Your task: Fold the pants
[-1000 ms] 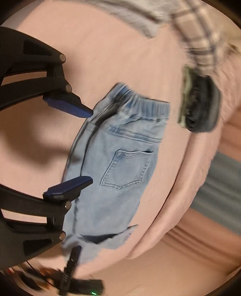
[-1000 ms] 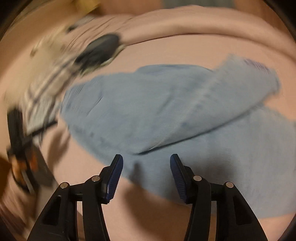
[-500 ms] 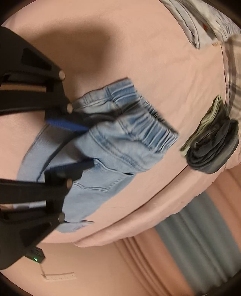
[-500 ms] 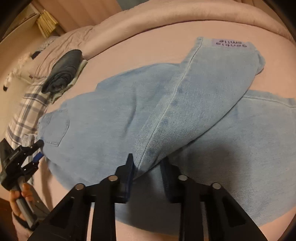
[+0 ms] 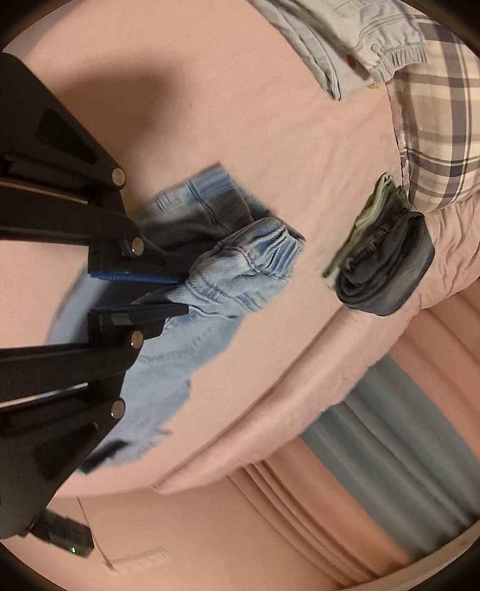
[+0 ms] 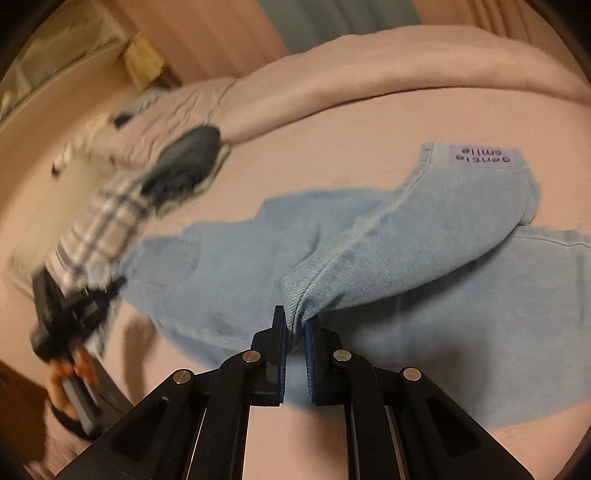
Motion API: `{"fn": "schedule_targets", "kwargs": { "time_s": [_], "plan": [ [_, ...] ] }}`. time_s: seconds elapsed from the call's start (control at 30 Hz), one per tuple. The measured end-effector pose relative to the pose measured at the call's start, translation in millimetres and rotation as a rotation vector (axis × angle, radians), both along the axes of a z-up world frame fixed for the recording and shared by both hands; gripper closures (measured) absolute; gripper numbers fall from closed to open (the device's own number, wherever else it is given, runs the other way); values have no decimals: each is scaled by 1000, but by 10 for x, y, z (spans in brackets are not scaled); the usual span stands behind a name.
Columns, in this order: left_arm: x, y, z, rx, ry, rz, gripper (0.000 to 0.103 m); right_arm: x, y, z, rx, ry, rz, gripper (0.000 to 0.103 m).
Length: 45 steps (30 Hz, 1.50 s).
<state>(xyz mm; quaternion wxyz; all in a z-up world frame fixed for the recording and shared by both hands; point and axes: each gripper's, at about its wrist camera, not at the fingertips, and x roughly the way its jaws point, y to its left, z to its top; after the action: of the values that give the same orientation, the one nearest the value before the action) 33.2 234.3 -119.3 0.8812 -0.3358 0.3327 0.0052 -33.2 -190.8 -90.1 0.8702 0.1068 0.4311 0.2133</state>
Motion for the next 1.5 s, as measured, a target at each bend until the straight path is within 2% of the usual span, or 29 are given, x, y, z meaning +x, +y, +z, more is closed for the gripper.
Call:
{"fn": "schedule_targets", "kwargs": {
  "time_s": [0.07, 0.13, 0.2, 0.3, 0.33, 0.37, 0.4, 0.47, 0.53, 0.6, 0.73, 0.87, 0.97, 1.07, 1.13, 1.17, 1.2, 1.23, 1.27, 1.3, 1.37, 1.43, 1.5],
  "plan": [
    [9, 3, -163, 11, 60, 3, 95, -42, 56, -158, -45, 35, 11, 93],
    [45, -4, -314, 21, 110, 3, 94, -17, 73, -364, -47, 88, 5, 93],
    [52, -11, -441, 42, 146, 2, 93, 6, 98, -480, -77, 97, 4, 93],
    [35, 16, -458, 63, 172, -1, 80, -8, 86, -550, -120, 82, 36, 93],
    [20, 29, -450, 80, 190, 7, 61, -1, 53, -526, -112, 86, 50, 92],
    [-1, 35, -428, 99, 205, 18, 45, 14, 10, -495, -96, 101, 65, 87],
    [-22, 25, -411, 112, 211, 26, 42, 25, -60, -448, -73, 122, 75, 75],
    [-123, -29, -354, 175, 202, 28, 42, 35, -232, -342, -22, 129, 69, 56],
    [-181, -115, -312, 242, 199, 27, 42, 12, -466, -159, 0, 76, 40, 54],
    [-201, -249, -257, 273, 179, 5, 42, 64, -642, -20, -22, 28, -13, 53],
    [-72, -732, -148, 302, 114, -136, 41, 474, -832, 117, -104, -7, -133, 53],
    [113, -1443, -117, 281, 62, -357, 40, 1085, -769, 91, -124, 45, -175, 53],
    [191, -1904, -132, 299, 36, -495, 39, 1513, -642, 12, -180, 71, -230, 53],
    [186, -2347, -176, 356, 12, -630, 36, 1870, -465, -130, -313, 121, -268, 49],
    [178, -2526, -214, 396, 7, -689, 36, 2025, -370, -310, -425, 181, -277, 49],
    [169, -2625, -247, 440, 8, -712, 36, 2041, -334, -369, -468, 173, -265, 49],
    [164, -2681, -272, 469, 11, -726, 36, 2018, -318, -368, -489, 146, -254, 51],
    [169, -2727, -301, 493, 15, -739, 36, 1981, -301, -365, -506, 120, -242, 57],
    [176, -2760, -353, 512, 24, -747, 36, 1947, -310, -363, -512, 97, -235, 76],
    [184, -2772, -390, 522, 34, -746, 37, 1910, -354, -369, -516, 81, -237, 90],
    [177, -2777, -443, 541, 43, -739, 37, 1852, -467, -349, -473, 78, -256, 97],
    [145, -2769, -427, 555, 38, -735, 36, 1732, -690, -229, -361, 75, -293, 97],
    [102, -2758, -407, 548, 35, -738, 36, 1495, -891, -23, -263, 5, -321, 97]
  ]
}}
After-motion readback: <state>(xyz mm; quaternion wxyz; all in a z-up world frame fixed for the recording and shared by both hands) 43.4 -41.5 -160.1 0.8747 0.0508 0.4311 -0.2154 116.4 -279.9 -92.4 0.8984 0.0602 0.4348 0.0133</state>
